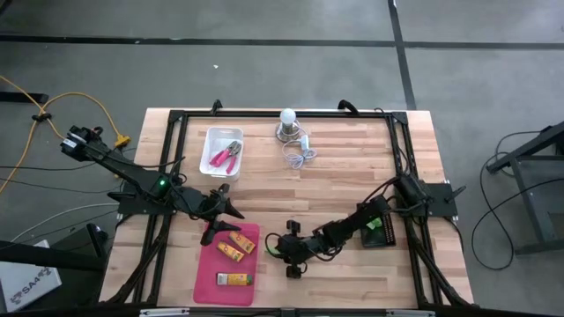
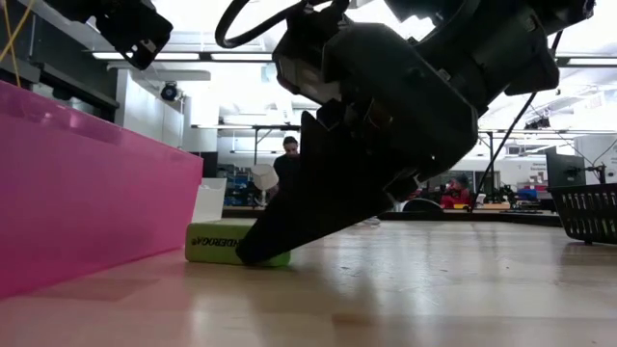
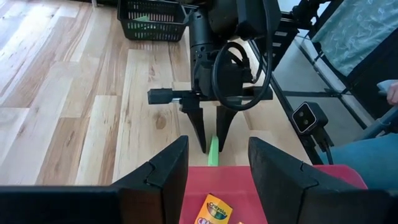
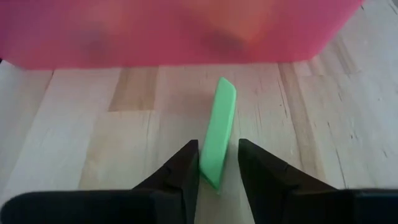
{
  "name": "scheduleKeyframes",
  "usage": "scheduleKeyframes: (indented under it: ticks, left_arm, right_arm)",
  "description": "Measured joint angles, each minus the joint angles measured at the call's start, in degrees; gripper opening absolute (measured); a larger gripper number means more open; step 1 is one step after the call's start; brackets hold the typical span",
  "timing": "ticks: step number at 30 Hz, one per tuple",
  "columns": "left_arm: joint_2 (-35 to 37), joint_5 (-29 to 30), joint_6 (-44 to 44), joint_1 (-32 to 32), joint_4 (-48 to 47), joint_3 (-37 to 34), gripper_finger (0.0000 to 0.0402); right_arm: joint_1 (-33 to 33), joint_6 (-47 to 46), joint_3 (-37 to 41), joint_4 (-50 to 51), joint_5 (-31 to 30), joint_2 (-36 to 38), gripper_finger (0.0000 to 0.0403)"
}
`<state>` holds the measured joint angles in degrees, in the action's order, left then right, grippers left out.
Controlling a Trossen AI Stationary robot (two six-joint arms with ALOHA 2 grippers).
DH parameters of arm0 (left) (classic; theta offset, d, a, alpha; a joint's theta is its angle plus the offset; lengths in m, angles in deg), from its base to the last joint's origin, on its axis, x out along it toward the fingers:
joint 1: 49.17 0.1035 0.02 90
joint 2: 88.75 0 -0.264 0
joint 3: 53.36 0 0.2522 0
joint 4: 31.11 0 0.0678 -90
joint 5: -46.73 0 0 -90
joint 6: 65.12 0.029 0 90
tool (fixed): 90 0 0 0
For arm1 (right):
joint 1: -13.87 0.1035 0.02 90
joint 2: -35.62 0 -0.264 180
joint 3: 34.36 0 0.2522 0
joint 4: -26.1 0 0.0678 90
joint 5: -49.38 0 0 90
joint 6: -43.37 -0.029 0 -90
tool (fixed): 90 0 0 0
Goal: Pick & Place School Supplies
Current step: Put the green eraser into the black bin
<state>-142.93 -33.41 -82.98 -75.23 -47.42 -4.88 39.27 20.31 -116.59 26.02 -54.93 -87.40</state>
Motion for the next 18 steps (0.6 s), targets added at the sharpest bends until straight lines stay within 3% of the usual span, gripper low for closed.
scheduleKeyframes:
  ticks: [9,18]
  left_arm:
    - [0.00,0.00,-0.05,0.00,0.00,0.00,0.0161]
    - [0.00,-0.02,-0.07,0.00,0.00,0.00,0.0161]
  right_arm:
    - [-0.07,0.78,0.00,-0.19,0.53,-0.09,0.0041]
    - [-0.07,0.80,0.00,-0.18,0.70,-0.11,0.0037]
